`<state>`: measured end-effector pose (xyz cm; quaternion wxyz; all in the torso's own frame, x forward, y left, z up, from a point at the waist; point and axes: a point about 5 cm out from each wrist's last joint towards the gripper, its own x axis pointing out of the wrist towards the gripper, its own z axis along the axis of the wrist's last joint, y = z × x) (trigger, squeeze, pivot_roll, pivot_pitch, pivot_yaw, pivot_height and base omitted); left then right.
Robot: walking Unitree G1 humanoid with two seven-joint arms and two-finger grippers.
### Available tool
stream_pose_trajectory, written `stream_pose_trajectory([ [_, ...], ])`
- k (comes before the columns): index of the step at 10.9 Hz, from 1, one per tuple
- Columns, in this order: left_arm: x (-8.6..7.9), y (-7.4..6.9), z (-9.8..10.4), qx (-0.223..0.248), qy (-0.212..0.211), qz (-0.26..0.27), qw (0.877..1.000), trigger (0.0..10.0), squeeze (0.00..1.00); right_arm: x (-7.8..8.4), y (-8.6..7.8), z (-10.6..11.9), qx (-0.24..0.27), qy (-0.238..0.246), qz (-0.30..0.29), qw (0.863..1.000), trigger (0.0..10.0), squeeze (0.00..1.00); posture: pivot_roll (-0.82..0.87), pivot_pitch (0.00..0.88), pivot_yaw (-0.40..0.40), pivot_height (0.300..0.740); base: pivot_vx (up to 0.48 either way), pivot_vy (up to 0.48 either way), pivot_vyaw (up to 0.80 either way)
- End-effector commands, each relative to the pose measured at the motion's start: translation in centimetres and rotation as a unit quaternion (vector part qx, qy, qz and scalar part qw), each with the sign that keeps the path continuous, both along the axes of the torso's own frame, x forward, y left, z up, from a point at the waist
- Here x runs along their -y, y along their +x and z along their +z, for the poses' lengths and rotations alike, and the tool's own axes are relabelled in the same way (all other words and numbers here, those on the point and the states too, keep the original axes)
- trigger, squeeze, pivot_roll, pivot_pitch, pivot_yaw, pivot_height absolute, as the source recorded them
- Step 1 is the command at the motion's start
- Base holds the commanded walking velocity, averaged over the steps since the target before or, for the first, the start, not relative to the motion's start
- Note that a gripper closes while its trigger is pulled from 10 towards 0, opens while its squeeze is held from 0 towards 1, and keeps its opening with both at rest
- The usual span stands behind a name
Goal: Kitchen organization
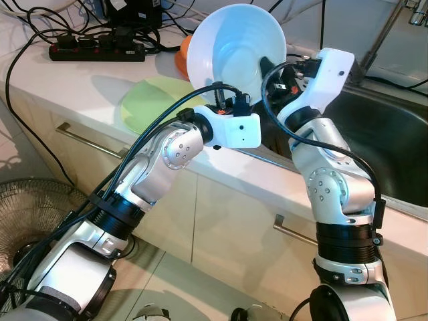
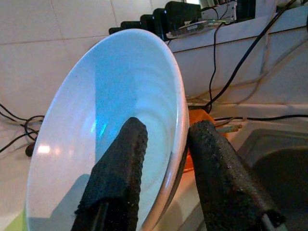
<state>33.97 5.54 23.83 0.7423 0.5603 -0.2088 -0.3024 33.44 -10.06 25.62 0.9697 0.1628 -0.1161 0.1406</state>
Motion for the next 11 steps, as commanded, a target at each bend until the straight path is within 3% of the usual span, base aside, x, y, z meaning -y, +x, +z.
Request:
stream_pose_trajectory([
  [1, 0.54, -0.48, 0.82, 0.021, -0.004, -0.018, 1.0, 10.0, 0.0, 0.17, 0.04, -0.08, -0.005, 0.002, -0.004, 1.0, 0.0, 0.0, -0.04, 0.021, -0.065, 0.719, 0.0, 0.0, 0.0],
  [6, 0.38, -0.33, 1.03, 0.052, 0.016, -0.017, 0.998, 10.0, 0.0, 0.08, 0.14, -0.2, -0.012, 0.006, 0.001, 1.0, 0.0, 0.0, -0.04, 0.036, -0.069, 0.719, 0.0, 0.0, 0.0],
  [7, 0.29, -0.31, 1.03, 0.054, 0.019, -0.017, 0.998, 10.0, 0.15, 0.05, 0.16, -0.25, -0.013, 0.006, 0.001, 1.0, 0.0, 0.0, -0.04, 0.036, -0.069, 0.719, 0.0, 0.0, 0.0],
  [8, 0.25, -0.3, 1.06, 0.051, 0.016, -0.018, 0.998, 10.0, 1.0, 0.07, 0.19, -0.39, -0.017, 0.005, -0.001, 1.0, 0.0, 0.0, -0.04, 0.037, -0.068, 0.719, 0.0, 0.0, 0.0],
  [11, 0.28, -0.36, 1.18, 0.052, 0.011, -0.02, 0.998, 10.0, 1.0, 0.58, 0.45, -0.98, -0.033, 0.01, -0.027, 0.999, 0.0, 0.0, -0.04, 0.041, -0.068, 0.719, 0.0, 0.0, 0.0],
])
